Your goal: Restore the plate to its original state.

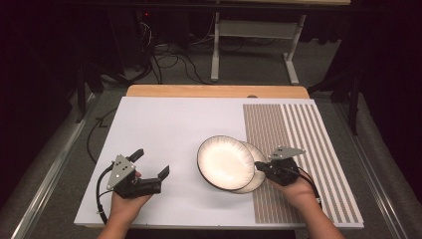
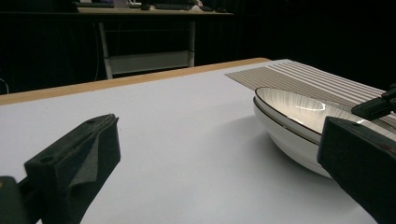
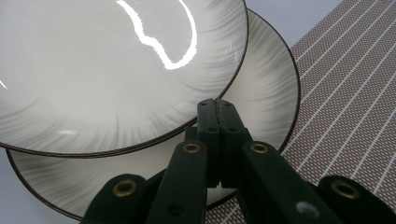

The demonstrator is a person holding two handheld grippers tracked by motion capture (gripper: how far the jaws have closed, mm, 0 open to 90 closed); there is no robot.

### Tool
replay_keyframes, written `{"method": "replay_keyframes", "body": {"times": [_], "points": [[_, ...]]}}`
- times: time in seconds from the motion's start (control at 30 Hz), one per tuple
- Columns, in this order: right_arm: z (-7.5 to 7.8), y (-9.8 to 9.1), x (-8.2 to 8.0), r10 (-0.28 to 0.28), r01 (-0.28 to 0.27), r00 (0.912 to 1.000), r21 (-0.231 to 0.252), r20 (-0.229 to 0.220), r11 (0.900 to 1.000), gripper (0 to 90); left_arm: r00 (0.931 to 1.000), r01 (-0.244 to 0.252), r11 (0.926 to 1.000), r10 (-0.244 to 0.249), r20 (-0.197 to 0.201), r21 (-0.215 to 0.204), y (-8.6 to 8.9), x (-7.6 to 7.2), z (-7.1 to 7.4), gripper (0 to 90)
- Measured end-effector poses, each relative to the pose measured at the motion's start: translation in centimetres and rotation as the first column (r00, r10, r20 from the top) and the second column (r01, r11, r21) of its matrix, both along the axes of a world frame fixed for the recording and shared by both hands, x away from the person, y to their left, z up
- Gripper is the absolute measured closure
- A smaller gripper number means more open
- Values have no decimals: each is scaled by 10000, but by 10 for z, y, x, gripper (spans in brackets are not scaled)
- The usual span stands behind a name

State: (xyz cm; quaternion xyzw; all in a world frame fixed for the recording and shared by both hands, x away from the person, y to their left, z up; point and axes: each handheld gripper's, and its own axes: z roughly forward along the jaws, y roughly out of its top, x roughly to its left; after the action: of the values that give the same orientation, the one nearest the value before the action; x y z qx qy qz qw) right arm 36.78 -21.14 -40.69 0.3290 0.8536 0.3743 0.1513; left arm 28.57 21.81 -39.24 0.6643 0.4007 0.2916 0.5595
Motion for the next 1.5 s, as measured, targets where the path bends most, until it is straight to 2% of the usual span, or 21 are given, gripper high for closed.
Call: {"method": "replay_keyframes", "body": {"times": [1.13,1.5], "points": [[3,-7,-1,-169,168,9998,86,62,9998,900,9999,110,9999,-110,-65,79,0,1,-1,2],[7,-15,-1,-397,395,9991,184,112,9991,900,9999,123,9999,-123,-68,100,-1,1,-1,2]]}}
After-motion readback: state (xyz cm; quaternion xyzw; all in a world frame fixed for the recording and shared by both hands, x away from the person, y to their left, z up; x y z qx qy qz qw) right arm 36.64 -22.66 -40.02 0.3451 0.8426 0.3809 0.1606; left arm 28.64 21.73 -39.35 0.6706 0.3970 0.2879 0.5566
